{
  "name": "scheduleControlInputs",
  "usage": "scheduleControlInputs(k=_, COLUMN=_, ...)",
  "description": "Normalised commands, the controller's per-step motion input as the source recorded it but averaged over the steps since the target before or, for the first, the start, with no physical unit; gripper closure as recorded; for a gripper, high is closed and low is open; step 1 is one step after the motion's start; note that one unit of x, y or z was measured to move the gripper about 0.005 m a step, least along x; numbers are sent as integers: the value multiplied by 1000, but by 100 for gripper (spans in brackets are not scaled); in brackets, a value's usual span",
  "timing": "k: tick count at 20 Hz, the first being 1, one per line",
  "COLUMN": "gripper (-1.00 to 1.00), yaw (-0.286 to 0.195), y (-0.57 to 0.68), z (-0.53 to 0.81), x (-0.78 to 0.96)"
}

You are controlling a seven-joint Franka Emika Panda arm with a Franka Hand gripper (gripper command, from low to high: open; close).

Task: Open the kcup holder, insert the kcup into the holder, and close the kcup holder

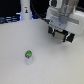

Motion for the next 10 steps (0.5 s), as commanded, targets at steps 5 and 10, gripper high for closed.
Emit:
scheduleControlInputs(k=5, gripper=100, yaw=-52, y=-350, z=232, x=902)
scheduleControlInputs(k=10, gripper=100, yaw=-63, y=-390, z=210, x=872)
